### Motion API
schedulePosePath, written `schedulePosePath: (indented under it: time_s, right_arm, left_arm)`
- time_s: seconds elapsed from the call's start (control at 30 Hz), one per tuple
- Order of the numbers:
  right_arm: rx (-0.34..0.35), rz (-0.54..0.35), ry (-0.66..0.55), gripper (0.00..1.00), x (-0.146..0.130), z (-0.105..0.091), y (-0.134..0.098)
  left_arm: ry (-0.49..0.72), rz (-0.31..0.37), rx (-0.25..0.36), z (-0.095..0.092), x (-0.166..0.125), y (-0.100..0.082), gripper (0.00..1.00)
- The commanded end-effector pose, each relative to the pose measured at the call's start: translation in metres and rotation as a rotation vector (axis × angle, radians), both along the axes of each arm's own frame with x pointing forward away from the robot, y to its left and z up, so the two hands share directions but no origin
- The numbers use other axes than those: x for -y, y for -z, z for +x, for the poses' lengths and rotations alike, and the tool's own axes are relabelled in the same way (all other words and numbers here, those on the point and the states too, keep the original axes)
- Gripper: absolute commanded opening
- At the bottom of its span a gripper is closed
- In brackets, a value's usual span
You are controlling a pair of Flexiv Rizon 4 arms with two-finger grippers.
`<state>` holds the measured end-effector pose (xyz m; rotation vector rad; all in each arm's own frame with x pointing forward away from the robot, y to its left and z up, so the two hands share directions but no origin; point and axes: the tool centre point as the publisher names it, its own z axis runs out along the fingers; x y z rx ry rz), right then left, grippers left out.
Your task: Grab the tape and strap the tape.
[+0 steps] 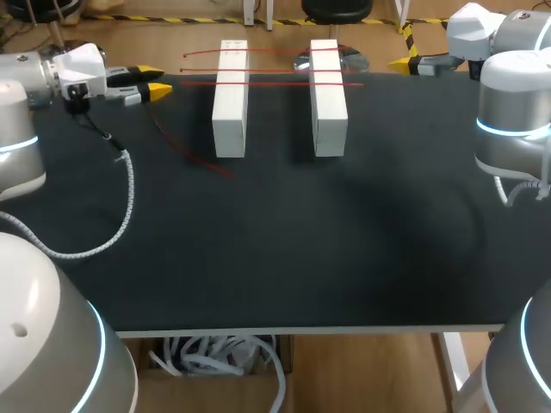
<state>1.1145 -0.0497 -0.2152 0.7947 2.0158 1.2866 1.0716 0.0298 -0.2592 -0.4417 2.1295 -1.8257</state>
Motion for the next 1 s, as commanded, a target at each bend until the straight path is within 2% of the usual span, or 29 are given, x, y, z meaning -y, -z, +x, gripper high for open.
schedulePosePath:
  time_s: [0.03, 0.17, 0.37, 0.43, 0.5, 1.0]
  right_arm:
    - [0.000, 0.001, -0.001, 1.00, 0.000, 0.000, 0.000]
    - [0.000, 0.001, -0.001, 1.00, 0.000, 0.000, 0.000]
    - [0.000, 0.001, -0.001, 1.00, 0.000, 0.000, 0.000]
    - [0.000, 0.001, -0.001, 1.00, 0.000, 0.000, 0.000]
    - [0.000, 0.001, -0.001, 1.00, 0.000, 0.000, 0.000]
    - [0.000, 0.001, -0.001, 1.00, 0.000, 0.000, 0.000]
  left_arm:
    - [0.038, -0.019, -0.003, 0.008, 0.000, 0.003, 0.30]
    - [0.061, -0.023, 0.007, 0.010, 0.001, 0.003, 0.26]
    - [0.093, -0.026, 0.009, 0.012, 0.003, 0.005, 0.33]
    - [0.109, -0.033, 0.003, 0.012, 0.004, 0.006, 0.39]
    - [0.117, -0.034, 0.005, 0.012, 0.004, 0.007, 0.35]
    - [0.193, -0.048, 0.023, 0.025, 0.013, 0.017, 0.37]
